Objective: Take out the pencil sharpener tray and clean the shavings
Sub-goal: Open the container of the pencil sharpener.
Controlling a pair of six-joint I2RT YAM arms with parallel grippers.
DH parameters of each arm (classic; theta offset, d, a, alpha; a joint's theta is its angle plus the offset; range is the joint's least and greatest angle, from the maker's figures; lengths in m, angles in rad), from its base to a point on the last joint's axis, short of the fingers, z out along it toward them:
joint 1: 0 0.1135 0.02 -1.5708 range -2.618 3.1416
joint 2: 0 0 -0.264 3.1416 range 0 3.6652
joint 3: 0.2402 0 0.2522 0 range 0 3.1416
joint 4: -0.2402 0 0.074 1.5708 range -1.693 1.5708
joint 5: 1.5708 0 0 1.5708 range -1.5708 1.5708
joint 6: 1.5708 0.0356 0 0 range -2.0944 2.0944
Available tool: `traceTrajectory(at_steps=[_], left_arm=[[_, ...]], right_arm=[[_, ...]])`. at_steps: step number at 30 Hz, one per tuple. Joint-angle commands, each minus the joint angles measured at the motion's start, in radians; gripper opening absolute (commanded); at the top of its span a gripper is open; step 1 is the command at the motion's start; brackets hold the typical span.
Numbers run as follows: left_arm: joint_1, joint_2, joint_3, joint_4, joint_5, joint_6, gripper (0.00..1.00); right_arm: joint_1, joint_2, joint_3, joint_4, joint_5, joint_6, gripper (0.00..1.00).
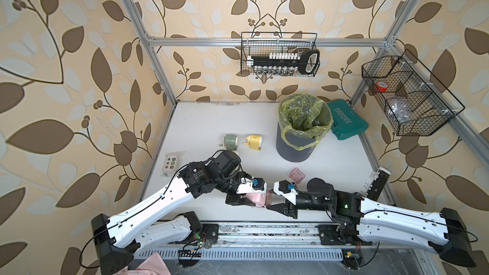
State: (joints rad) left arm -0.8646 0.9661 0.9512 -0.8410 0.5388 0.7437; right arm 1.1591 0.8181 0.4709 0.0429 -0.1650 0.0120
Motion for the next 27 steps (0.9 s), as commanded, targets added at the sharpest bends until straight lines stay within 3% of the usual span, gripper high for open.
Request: traceTrajectory(at_steps=[1,15,27], left_arm=[[-0.011,-0.032,-0.021,-0.054,-0.042,-0.009,0.0],[-0.011,-0.148,-0.066,-0.02,-0.063,-0.072,0.0],[-0.011,-0.153,-0.053,0.03,-0.043,-0.099,0.0]], right_arm=[[-0.006,-0.04,0.007,0.073,0.017,0.046,0.0],[-0.004,-0.052,0.007,0.054,0.028,0.066,0.0],[0.004,-0.034,0.014,0.048,0.032,0.056,0.0]])
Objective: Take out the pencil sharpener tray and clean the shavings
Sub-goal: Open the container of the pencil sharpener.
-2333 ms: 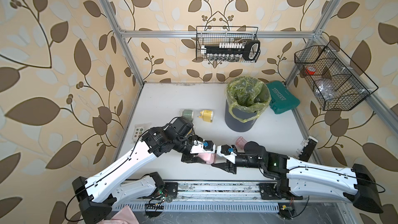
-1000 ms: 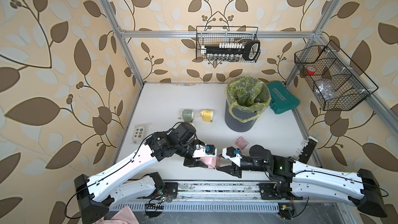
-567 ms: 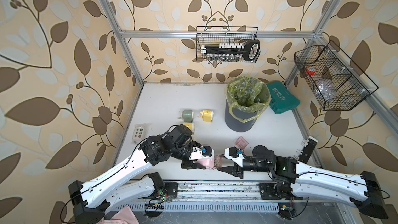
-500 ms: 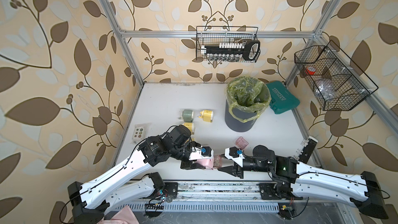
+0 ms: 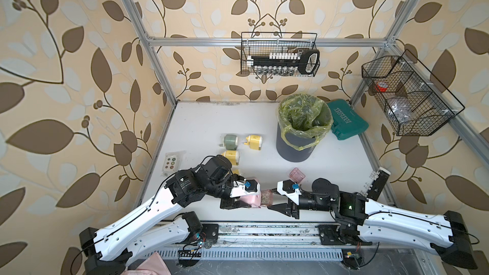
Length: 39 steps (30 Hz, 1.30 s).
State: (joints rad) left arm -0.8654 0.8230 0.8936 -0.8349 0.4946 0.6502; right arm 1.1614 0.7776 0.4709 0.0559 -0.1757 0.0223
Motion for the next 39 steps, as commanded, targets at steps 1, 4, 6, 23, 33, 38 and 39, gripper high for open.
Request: traceTrajectory(at_steps=[1,4,6,23,33,38,39], left_arm=[[-0.011,-0.009,0.007,0.027,0.006,-0.007,0.0],[-0.011,-0.004,0.016,0.036,0.018,-0.012,0.0],[-0.011,-0.004,0.022,0.04,0.025,-0.015,0.0],[-0.011,-0.027,0.025,0.063,0.077,-0.045,0.0],[-0.011,-0.012,0.025,0.068,0.093,-0.046,0.0],[-0.011,-0.009,0.024,0.062,0.093,-0.044,0.0],[-0.011,-0.008,0.024,0.062,0.093,-0.044,0.0]], right_arm=[[0.002,0.013,0.017,0.037,0.043,0.044,0.0],[0.004,0.036,0.026,0.046,0.043,0.038,0.0],[0.004,0.05,0.032,0.053,0.047,0.034,0.0],[0.004,0.081,0.04,0.078,0.051,0.034,0.24],[0.004,0.095,0.056,0.069,0.04,0.007,0.56],[0.004,0.092,0.054,0.065,0.039,0.001,0.64],[0.004,0.09,0.054,0.061,0.038,-0.002,0.66]])
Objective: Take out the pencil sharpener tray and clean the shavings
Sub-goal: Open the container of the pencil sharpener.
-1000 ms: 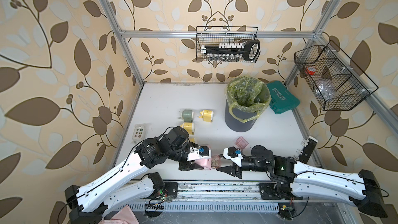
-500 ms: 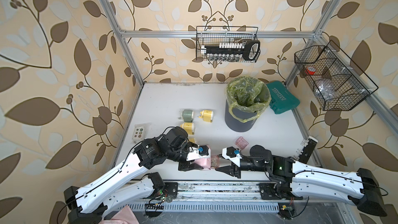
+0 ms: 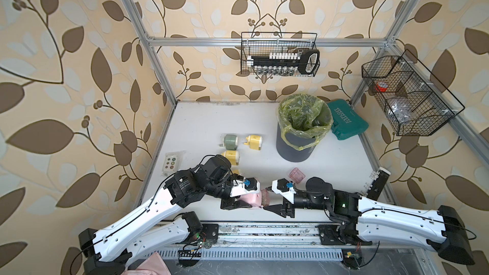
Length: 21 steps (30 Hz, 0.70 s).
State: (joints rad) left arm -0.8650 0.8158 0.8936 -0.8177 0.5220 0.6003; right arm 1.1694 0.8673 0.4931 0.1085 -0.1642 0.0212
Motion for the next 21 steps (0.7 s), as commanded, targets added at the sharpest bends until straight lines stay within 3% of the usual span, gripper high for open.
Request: traceTrajectory(at_steps=[1,9,21], left_arm=[[-0.011,-0.001,0.024,0.045,0.065,0.005,0.0],[-0.011,0.009,0.031,0.043,0.067,0.009,0.0],[-0.011,0.014,0.026,0.039,0.072,0.007,0.0]], right_arm=[[-0.004,0.0,0.034,0.004,0.027,-0.002,0.67],[0.001,0.001,0.036,0.005,0.024,-0.021,0.74],[0.003,0.025,0.045,0.019,0.017,-0.032,0.72]])
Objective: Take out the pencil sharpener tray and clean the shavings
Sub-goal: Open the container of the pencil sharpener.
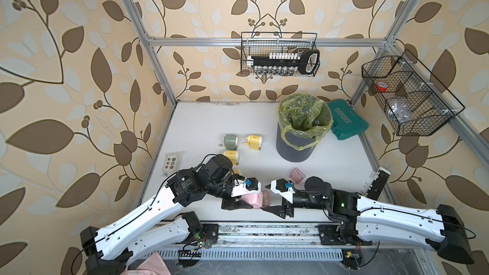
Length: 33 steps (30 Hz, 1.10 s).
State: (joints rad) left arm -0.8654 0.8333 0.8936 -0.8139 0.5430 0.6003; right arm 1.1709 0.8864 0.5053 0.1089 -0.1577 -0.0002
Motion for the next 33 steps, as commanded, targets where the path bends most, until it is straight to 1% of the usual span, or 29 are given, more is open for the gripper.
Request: traceTrajectory(at_steps=[1,14,19,22,26,30,31,33], left_arm=[[-0.011,-0.004,0.026,0.035,0.051,0.008,0.0],[-0.011,0.002,0.021,0.036,0.052,0.006,0.0],[-0.011,0.0,0.017,0.033,0.052,0.006,0.0],[-0.011,-0.002,0.016,0.031,0.05,0.003,0.0],[-0.011,0.001,0.013,0.032,0.049,0.004,0.0],[-0.011,0.009,0.011,0.028,0.048,0.006,0.0],[-0.011,0.011,0.011,0.028,0.048,0.006,0.0],[-0.011,0.011,0.01,0.027,0.045,0.006,0.0]], right_arm=[[0.002,0.006,0.036,0.018,0.011,-0.012,0.72],[0.009,0.038,0.046,0.036,-0.014,-0.003,0.66],[0.009,0.036,0.047,0.039,-0.01,-0.003,0.6],[0.01,0.029,0.044,0.036,-0.006,0.001,0.5],[0.011,0.02,0.04,0.036,0.001,0.008,0.31],[0.011,0.014,0.039,0.035,0.006,0.017,0.04],[0.01,0.013,0.04,0.035,0.006,0.018,0.0],[0.01,0.007,0.036,0.032,0.01,0.019,0.0]])
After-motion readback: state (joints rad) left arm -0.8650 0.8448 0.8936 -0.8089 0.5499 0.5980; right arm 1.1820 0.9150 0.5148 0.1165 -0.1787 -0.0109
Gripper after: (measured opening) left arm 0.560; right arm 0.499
